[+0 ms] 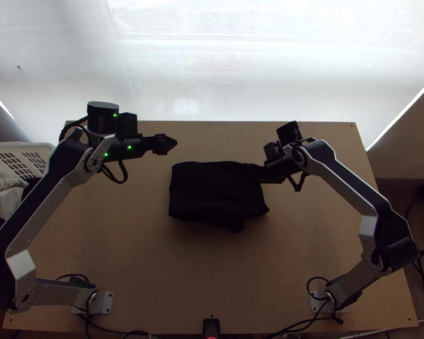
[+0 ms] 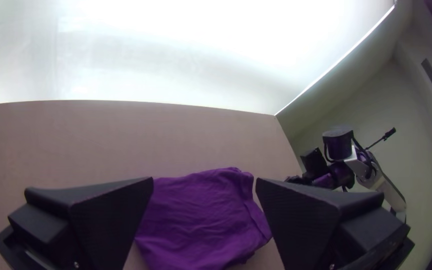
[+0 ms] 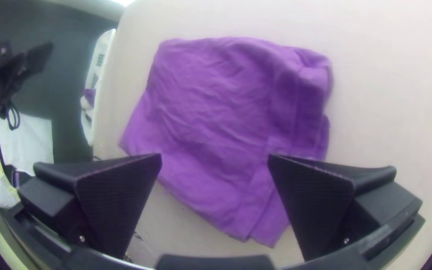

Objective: Fold the t-shirt

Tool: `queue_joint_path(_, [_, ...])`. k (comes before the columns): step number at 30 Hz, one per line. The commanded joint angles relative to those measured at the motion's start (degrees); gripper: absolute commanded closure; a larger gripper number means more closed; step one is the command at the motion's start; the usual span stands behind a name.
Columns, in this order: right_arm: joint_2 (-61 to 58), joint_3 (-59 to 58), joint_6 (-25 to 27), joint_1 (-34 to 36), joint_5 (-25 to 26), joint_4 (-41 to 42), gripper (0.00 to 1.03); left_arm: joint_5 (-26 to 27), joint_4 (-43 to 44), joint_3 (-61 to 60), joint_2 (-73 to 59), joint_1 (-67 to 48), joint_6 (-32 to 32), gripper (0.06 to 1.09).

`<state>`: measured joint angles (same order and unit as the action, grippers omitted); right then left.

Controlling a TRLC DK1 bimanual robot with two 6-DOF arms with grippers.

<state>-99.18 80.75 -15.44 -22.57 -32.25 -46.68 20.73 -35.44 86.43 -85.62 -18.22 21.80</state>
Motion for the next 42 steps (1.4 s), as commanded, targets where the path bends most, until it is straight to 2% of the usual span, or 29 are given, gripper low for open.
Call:
queue_joint_path(1, [1.62, 1.25, 8.15, -9.42, 11.86, 0.01, 0.04, 0.01, 1.16, 0.05, 0.11, 0.46, 0.08, 0.1])
queue_joint_path(6, [-2.95, 6.96, 10.87, -16.81, 25.22, 0.71, 0.04, -0.08, 1.16, -0.56, 0.81, 1.34, 0.35, 0.1])
queue_joint_path(11, [-9.63, 10.66, 13.6, -23.93, 36.2, 3.08, 0.04, -0.08, 1.34, -1.0, 2.04, 3.63, 0.79, 0.1])
queue_joint_path(17, [-14.12, 10.74, 13.51, -27.27, 36.91, 6.25, 0.04, -0.08, 1.6, -2.32, 4.06, 5.39, 0.7, 0.1])
queue_joint_path(24, [-17.02, 4.15, 11.93, -25.07, 36.12, 10.64, 0.04, -0.08, 1.69, -3.38, 5.29, 7.85, -0.01, 0.1])
queue_joint_path(32, [-17.19, -3.49, 11.05, -17.86, 34.36, 15.74, 0.04, -0.08, 3.62, -2.76, 4.77, 8.2, -0.18, 0.1])
queue_joint_path(42, [-11.3, -10.79, 9.9, -3.89, 33.83, 17.41, 0.04, 0.1, 4.15, -1.79, 2.92, 8.2, 0.35, 0.1])
